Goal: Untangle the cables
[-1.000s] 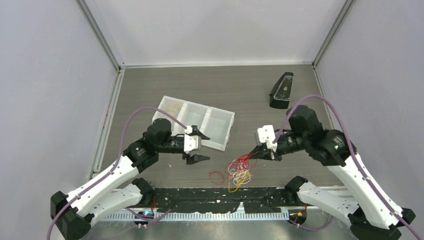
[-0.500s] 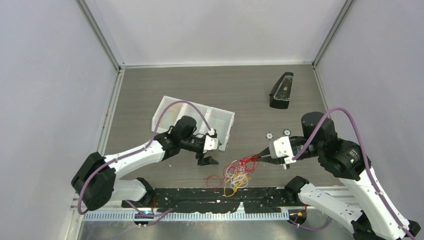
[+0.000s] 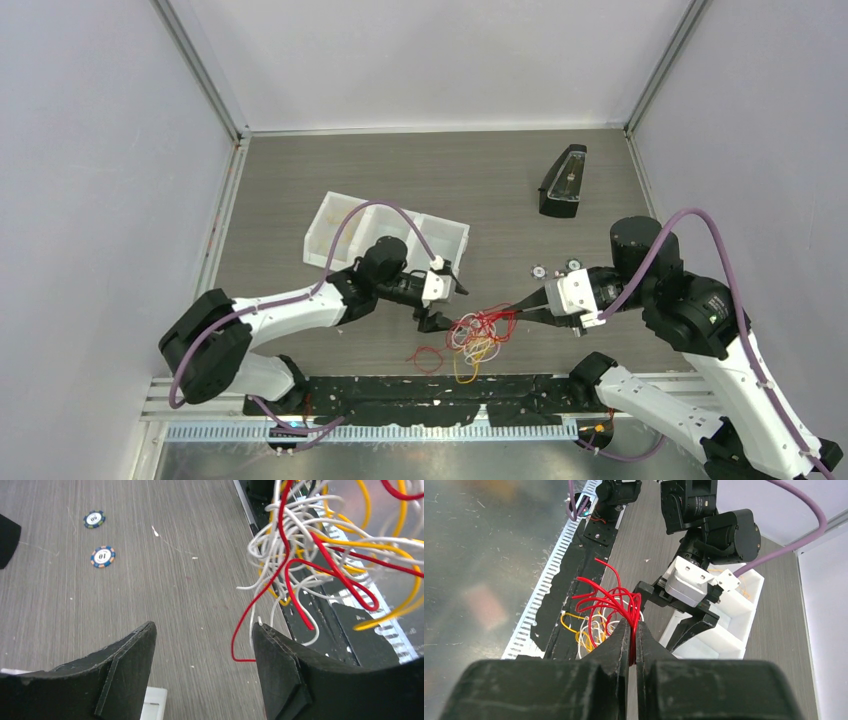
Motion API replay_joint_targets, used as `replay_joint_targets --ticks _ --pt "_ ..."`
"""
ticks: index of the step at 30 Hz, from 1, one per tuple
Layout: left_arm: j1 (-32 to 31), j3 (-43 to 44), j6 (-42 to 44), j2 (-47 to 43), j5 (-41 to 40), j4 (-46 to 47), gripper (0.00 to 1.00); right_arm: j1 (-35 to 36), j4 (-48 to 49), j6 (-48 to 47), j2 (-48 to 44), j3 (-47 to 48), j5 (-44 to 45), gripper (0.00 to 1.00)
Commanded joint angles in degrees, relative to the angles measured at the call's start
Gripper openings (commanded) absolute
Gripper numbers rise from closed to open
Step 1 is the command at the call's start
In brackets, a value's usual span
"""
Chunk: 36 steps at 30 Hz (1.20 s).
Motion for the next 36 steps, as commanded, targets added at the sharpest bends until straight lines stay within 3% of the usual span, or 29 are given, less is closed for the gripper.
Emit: replay_joint_targets --ticks 1,9,12,14,16,22,36 --pt "-1.14 1.68 -5.0 0.6 -1.02 10.17 0.69 0.32 1.11 -1.24 0.7 1.66 -1.7 0.06" --pt "-2.65 0.88 -8.09 -3.63 -0.11 11.94 0.43 0.32 1.75 -0.56 0.5 0.37 -1.69 0.05" --pt "-3.88 0.89 -9.12 -6.18 0.47 11.9 0.44 0.32 2.16 -0.47 0.13 -1.02 -0.94 0.06" --pt "-4.64 0.31 -9.95 -8.34 0.23 11.94 0.55 0.32 2.31 -0.42 -0.01 -1.45 -0.64 0.06" --pt "-4.82 -0.47 -10.97 -10.61 -1.03 11.77 0.58 0.32 2.35 -0.32 -0.23 -1.58 -0.49 0.05" --pt "-5.78 -0.58 -12.66 -13.54 -1.61 10.23 0.52 0.34 3.66 0.84 -0.51 -2.25 -1.17 0.05" --pt "-7.39 3.61 -15.59 -6.15 -5.6 16.22 0.47 0.4 6.11 2.4 0.56 -1.67 -2.94 0.06"
